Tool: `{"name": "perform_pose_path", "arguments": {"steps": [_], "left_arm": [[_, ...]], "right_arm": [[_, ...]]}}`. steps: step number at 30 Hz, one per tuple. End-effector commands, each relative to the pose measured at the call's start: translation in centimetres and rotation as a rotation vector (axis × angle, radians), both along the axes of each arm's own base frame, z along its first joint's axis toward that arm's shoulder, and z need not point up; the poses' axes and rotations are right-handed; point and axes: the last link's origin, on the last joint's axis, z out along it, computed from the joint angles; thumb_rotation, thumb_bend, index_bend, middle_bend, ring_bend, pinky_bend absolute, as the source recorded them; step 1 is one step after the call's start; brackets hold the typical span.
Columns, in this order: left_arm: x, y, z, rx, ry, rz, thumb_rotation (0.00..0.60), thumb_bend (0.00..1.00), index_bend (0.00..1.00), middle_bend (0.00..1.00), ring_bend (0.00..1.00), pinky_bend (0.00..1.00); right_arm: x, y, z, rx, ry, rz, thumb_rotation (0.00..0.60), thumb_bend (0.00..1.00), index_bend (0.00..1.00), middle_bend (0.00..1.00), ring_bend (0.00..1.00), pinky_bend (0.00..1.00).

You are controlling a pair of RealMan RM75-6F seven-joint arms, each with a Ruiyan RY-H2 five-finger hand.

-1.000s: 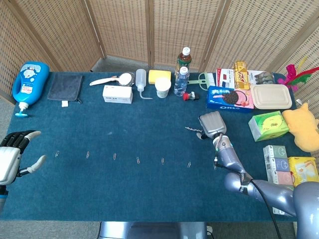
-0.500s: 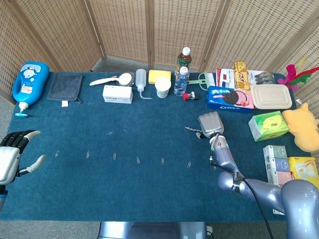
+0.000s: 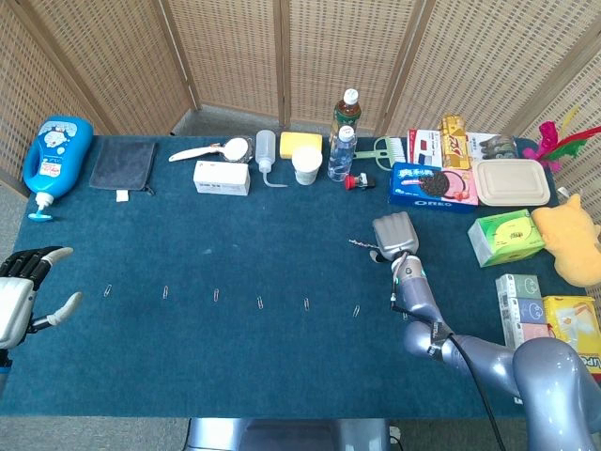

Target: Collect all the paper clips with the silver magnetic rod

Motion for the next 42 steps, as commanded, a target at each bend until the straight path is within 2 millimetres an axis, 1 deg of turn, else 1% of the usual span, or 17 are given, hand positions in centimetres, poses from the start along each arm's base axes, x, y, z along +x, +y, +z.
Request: {"name": "perform_pose_path", "arguments": {"steps": [1, 9, 13, 22, 33, 38, 42], "left_arm": [[-0.1, 0.0, 0.0, 0.0, 0.001, 0.001, 0.06, 0.36, 0.2, 0.21, 0.18, 0.15], [-0.2, 0.0, 0.1, 0.002, 0.002, 0.006, 0.06, 0.36, 0.2, 0.21, 0.18, 0.15], [-0.3, 0.0, 0.1, 0.004, 0.002, 0.009, 0.056, 0.36, 0.2, 0.21, 0.18, 0.15], [-0.4, -0.1, 0.1, 0.004, 0.0, 0.012, 0.057, 0.36, 0.2, 0.21, 0.18, 0.15], [-0.7, -0.1, 0.2, 0.007, -0.001, 0.016, 0.058, 0.36, 0.2, 0.21, 0.18, 0.15], [-0.8, -0.2, 0.3, 0.01, -0.002, 0.017, 0.06, 0.36, 0.2, 0.21, 0.18, 0.15], [-1.0, -0.4, 0.5, 0.013, 0.0, 0.021, 0.056, 0.36, 0.2, 0.21, 0.18, 0.15]], "right_arm": [[-0.1, -0.1, -0.3, 0.004, 0.0, -0.004, 0.42, 0.31, 0.5, 0.74, 0.8, 0.57], [-0.1, -0.5, -0.6, 0.002, 0.005, -0.01, 0.428, 0.36, 0.5, 0.74, 0.8, 0.57], [0.0, -0.7, -0.6, -0.001, 0.008, -0.013, 0.448, 0.38, 0.5, 0.74, 0.8, 0.57], [0.1, -1.0, -0.5, -0.007, 0.027, -0.014, 0.459, 0.4, 0.5, 0.74, 0.8, 0.57], [0.3, -0.9, -1.0, 0.002, 0.048, -0.018, 0.482, 0.42, 0.5, 0.74, 0.8, 0.57], [0.5, -0.8, -1.3, 0.009, 0.051, -0.016, 0.501, 0.42, 0.5, 0.75, 0.8, 0.57], [0.6, -0.9, -1.5, 0.008, 0.054, -0.019, 0.527, 0.43, 0.51, 0.75, 0.8, 0.57]]}}
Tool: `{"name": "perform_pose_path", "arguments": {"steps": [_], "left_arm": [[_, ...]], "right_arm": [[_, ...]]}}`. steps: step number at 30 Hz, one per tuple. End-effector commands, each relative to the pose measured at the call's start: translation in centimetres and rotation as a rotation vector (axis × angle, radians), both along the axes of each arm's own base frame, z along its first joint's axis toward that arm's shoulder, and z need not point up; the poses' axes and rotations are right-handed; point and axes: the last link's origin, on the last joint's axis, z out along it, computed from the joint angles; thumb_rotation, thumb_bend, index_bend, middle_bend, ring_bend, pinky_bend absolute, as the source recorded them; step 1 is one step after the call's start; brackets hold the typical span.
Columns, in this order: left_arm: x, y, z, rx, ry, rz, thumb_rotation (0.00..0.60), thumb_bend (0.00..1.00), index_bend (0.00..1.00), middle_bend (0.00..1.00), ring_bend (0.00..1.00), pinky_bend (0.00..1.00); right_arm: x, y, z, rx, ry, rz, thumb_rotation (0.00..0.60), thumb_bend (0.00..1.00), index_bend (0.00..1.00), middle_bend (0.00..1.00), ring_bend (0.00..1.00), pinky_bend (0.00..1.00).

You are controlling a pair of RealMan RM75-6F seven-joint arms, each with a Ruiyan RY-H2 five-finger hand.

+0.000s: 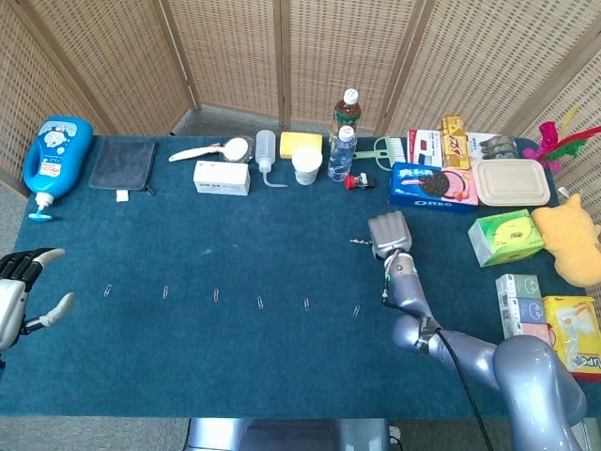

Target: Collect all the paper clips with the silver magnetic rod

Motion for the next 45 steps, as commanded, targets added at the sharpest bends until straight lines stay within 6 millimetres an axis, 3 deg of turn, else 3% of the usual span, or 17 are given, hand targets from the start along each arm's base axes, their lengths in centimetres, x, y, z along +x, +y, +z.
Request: {"name": "perform_pose_path", "arguments": {"steps": [1, 12, 33, 45], "left_arm": [[-0.1, -0.1, 0.1, 0.002, 0.0, 0.002, 0.057, 0.36, 0.2, 0.21, 0.18, 0.15], [-0.3, -0.2, 0.2, 0.008, -0.004, 0.004, 0.057, 0.36, 0.19, 0.21, 0.18, 0.15], [-0.4, -0.2, 0.2, 0.01, -0.005, 0.004, 0.059, 0.36, 0.19, 0.21, 0.18, 0.15], [-0.2, 0.0, 0.2, 0.015, -0.007, -0.006, 0.057, 0.36, 0.19, 0.21, 0.18, 0.15]], "right_arm": [[0.1, 0.0, -0.2, 0.001, 0.005, -0.004, 0.532, 0.43, 0.51, 0.75, 0.8, 0.57], [0.2, -0.2, -0.5, -0.001, 0.021, -0.026, 0.598, 0.45, 0.52, 0.75, 0.8, 0.57], [0.2, -0.1, -0.4, -0.012, 0.005, -0.052, 0.6, 0.48, 0.6, 0.78, 0.81, 0.59], [0.7, 0.2, 1.9, -0.049, -0.049, -0.033, 0.6, 0.5, 0.62, 0.79, 0.81, 0.6]]}}
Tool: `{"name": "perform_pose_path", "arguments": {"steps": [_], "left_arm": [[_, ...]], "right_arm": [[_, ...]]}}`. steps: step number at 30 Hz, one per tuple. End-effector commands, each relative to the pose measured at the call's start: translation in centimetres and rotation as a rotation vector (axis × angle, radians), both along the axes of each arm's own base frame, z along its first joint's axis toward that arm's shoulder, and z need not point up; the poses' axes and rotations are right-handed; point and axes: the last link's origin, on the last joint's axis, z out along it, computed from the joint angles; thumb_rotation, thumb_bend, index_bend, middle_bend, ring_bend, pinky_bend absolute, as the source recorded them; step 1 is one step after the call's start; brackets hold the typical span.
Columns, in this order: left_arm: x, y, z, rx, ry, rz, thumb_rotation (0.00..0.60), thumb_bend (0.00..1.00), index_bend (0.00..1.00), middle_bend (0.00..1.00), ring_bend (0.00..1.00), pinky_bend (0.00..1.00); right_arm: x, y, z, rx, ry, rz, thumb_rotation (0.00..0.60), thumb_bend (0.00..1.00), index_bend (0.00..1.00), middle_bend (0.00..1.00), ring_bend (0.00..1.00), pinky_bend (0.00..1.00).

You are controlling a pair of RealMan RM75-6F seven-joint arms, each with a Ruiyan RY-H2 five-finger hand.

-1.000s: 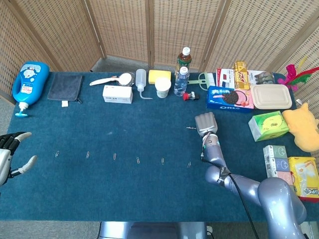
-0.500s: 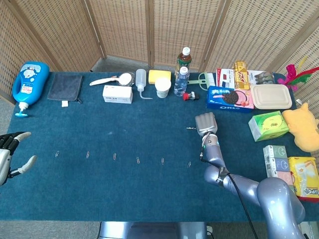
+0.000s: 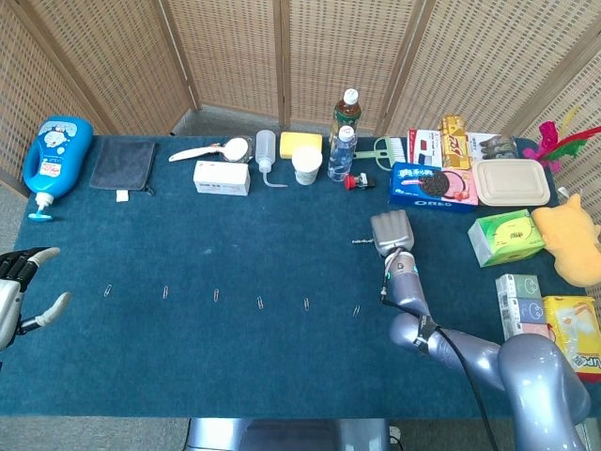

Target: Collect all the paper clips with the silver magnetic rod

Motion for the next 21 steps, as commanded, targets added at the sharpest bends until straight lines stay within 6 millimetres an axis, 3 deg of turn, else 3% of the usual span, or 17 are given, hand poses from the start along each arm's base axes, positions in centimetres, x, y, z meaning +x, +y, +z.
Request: {"name": "perform_pose_path", "arguments": {"steps": [1, 12, 21], "left_arm": [[0.0, 0.0, 0.0, 0.001, 0.001, -0.001, 0.058, 0.36, 0.19, 0.21, 0.18, 0.15], [0.4, 0.0, 0.3, 0.011, 0.0, -0.014, 0.059, 0.36, 0.19, 0.21, 0.18, 0.15], [0.9, 0.2, 0.4, 0.011, 0.001, -0.034, 0.059, 0.36, 0.19, 0.21, 0.18, 0.15]], "right_arm": [[0.1, 0.1, 1.0, -0.02, -0.016, 0.015, 0.6, 0.5, 0.62, 0.79, 0.81, 0.6], [1.2, 2.9, 4.9, -0.05, -0.083, 0.124, 0.6, 0.5, 0.62, 0.79, 0.81, 0.61], [0.1, 7.0, 7.3, -0.05, -0.048, 0.191, 0.6, 0.51, 0.62, 0.79, 0.82, 0.61]]}}
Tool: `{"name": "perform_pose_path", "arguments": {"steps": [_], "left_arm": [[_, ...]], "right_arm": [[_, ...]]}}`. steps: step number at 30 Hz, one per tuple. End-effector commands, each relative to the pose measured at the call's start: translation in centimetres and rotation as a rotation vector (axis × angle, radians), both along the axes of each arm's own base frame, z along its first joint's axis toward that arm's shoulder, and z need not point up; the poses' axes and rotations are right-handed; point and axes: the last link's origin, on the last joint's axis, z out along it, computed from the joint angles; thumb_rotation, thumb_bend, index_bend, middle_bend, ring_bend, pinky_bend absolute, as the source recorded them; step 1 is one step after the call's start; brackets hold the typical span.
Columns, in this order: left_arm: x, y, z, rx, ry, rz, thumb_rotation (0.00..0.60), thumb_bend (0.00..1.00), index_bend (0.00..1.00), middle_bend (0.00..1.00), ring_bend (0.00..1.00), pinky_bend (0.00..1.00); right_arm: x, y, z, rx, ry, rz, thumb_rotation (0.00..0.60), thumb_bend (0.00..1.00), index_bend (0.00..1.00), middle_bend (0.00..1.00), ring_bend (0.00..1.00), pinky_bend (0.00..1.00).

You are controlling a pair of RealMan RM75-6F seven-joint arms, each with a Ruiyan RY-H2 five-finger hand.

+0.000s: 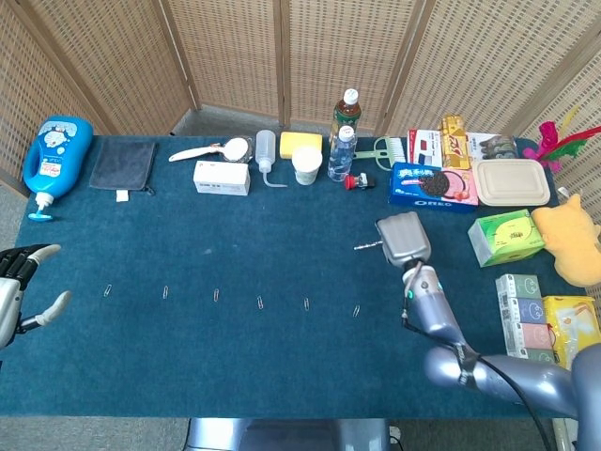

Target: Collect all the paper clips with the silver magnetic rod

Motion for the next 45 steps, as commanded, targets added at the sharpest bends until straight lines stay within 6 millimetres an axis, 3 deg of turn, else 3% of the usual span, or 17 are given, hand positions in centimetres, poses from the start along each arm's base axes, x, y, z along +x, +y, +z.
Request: {"name": "perform_pose_path", "arguments": {"steps": [1, 14, 30, 45], "left_arm": [[0.1, 0.0, 0.0, 0.001, 0.0, -0.005, 0.059, 0.36, 0.19, 0.21, 0.18, 0.15], [1.0, 0.4, 0.0, -0.002, -0.005, -0.034, 0.059, 0.36, 0.19, 0.21, 0.18, 0.15], [1.5, 0.6, -0.1, -0.003, -0.012, -0.048, 0.06, 0.36, 0.19, 0.21, 0.18, 0.15], [1.5, 0.4, -0.1, -0.004, -0.01, -0.049, 0.057, 0.36, 0.18, 0.21, 0.17, 0.15]], "right_arm": [[-1.2, 1.7, 1.1, -0.012, 0.027, 0.008, 0.6, 0.51, 0.62, 0.79, 0.82, 0.61], [-3.7, 6.5, 2.1, 0.031, 0.099, 0.025, 0.6, 0.51, 0.63, 0.8, 0.82, 0.62], [-5.0, 10.4, 4.7, 0.011, 0.132, 0.049, 0.6, 0.51, 0.63, 0.81, 0.83, 0.63], [-6.0, 11.6, 2.9, 0.067, 0.13, 0.033, 0.6, 0.51, 0.64, 0.81, 0.83, 0.63]]}}
